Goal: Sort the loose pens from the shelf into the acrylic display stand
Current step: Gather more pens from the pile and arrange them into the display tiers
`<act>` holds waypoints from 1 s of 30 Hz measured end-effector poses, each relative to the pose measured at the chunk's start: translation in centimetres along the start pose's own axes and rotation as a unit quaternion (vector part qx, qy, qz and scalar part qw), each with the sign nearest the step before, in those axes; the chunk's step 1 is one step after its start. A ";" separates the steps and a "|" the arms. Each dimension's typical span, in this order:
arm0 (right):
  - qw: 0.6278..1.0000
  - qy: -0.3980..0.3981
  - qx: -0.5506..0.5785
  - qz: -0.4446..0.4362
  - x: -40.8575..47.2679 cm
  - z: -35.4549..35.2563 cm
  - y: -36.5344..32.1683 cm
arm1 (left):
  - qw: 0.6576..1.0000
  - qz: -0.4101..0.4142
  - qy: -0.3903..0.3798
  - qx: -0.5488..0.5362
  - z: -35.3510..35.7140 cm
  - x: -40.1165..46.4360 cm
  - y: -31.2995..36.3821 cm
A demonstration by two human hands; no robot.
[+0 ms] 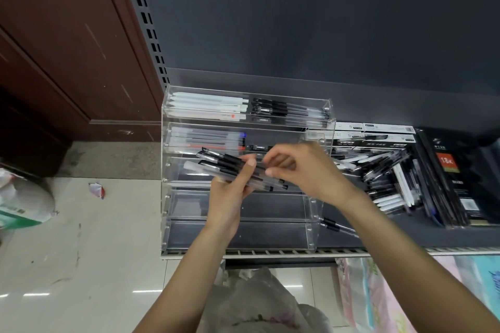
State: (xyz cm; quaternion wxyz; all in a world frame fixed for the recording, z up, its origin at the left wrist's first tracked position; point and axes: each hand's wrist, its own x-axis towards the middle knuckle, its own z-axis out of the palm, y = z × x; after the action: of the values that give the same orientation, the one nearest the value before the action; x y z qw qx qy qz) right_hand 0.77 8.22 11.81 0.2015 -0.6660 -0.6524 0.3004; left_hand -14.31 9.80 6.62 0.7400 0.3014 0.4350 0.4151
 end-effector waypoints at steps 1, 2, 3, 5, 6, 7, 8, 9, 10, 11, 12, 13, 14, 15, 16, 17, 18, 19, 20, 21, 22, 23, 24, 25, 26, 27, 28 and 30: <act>1.000 -0.006 0.017 0.001 0.0 -0.2 0.2 | 1.000 0.003 -0.008 0.006 0.2 -0.1 0.0; 1.000 -0.014 0.026 0.001 -0.1 -0.6 0.4 | 1.000 0.002 -0.017 0.010 0.3 -0.2 -0.1; 1.000 -0.017 0.026 -0.002 -0.2 -1.2 0.7 | 1.000 0.000 -0.024 0.015 0.5 -0.3 -0.2; 1.000 0.028 -0.002 -0.012 -0.4 -2.7 1.5 | 0.999 -0.007 -0.030 0.020 0.7 -0.3 -0.2; 0.997 0.074 -0.030 -0.019 -0.5 -3.6 2.2 | 0.999 -0.009 -0.031 0.023 0.8 -0.3 -0.1; 0.990 0.120 -0.068 -0.027 -0.6 -4.5 2.9 | 0.999 -0.010 -0.029 0.025 0.7 -0.3 -0.1; 0.980 0.157 -0.117 -0.035 -0.6 -5.2 3.6 | 0.999 -0.012 -0.025 0.027 0.6 -0.2 -0.1; 0.966 0.184 -0.175 -0.044 -0.4 -5.5 4.3 | 0.999 -0.013 -0.018 0.027 0.4 -0.1 -0.1; 0.951 0.200 -0.229 -0.054 -0.2 -5.6 4.9 | 1.000 -0.014 -0.011 0.023 0.2 -0.1 -0.1; 0.939 0.205 -0.269 -0.064 0.0 -5.3 5.3 | 1.000 -0.015 -0.005 0.020 0.0 0.0 0.0; 0.931 0.201 -0.295 -0.072 0.4 -4.8 5.5 | 1.000 -0.016 0.000 0.019 -0.1 0.0 -0.1; 0.926 0.191 -0.315 -0.076 0.7 -4.3 5.6 | 1.000 -0.017 0.003 0.021 -0.3 0.1 0.0; 0.922 0.178 -0.335 -0.076 1.0 -3.7 5.8 | 1.000 -0.017 0.006 0.022 -0.4 0.1 0.0; 0.916 0.167 -0.357 -0.074 1.4 -3.3 5.9 | 1.000 -0.018 0.009 0.022 -0.5 0.1 0.1; 0.908 0.157 -0.383 -0.067 1.7 -2.9 6.0 | 1.000 -0.017 0.011 0.022 -0.5 0.1 0.1; 0.901 0.141 -0.406 -0.053 2.0 -2.5 6.0 | 1.000 -0.016 0.013 0.023 -0.6 0.1 0.1; 0.896 0.122 -0.426 -0.035 2.3 -2.3 5.9 | 0.999 -0.014 0.016 0.024 -0.6 0.1 0.2; 0.893 0.100 -0.439 -0.021 2.5 -2.1 5.7 | 0.999 -0.011 0.018 0.025 -0.7 0.1 0.1; 0.891 0.080 -0.446 -0.012 2.6 -1.9 5.7 | 0.999 -0.009 0.019 0.025 -0.7 0.1 0.1; 0.893 0.066 -0.445 -0.007 2.8 -1.9 5.5 | 0.999 -0.009 0.019 0.025 -0.8 0.1 0.1; 0.897 0.057 -0.439 -0.002 2.9 -2.0 5.4 | 0.999 -0.010 0.021 0.026 -0.9 0.1 0.0; 0.901 0.051 -0.431 0.003 3.0 -2.2 5.3 | 0.999 -0.011 0.023 0.028 -0.9 0.1 0.0; 0.902 0.045 -0.429 0.009 3.1 -2.3 5.4 | 0.999 -0.012 0.024 0.029 -1.0 0.1 0.0; 0.900 0.041 -0.435 0.012 3.1 -2.4 5.5 | 0.999 -0.013 0.025 0.029 -1.0 0.1 0.0; 0.895 0.043 -0.444 0.012 2.9 -2.4 5.7 | 0.999 -0.014 0.025 0.028 -1.0 0.2 0.1; 0.897 0.057 -0.439 0.006 2.7 -2.5 5.8 | 0.999 -0.014 0.025 0.028 -1.0 0.2 0.1; 0.909 0.089 -0.407 -0.008 2.3 -2.6 5.8 | 0.999 -0.013 0.024 0.028 -0.9 0.2 0.1; 0.951 0.154 -0.264 -0.051 1.1 -2.4 4.8 | 0.999 -0.011 0.022 0.030 -0.8 0.3 0.3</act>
State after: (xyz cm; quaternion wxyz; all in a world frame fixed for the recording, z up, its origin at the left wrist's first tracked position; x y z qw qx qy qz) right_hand 5.95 9.28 10.27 0.1319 -0.6995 -0.7024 0.0007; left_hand -15.04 10.22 6.38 0.7251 0.3094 0.4670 0.4004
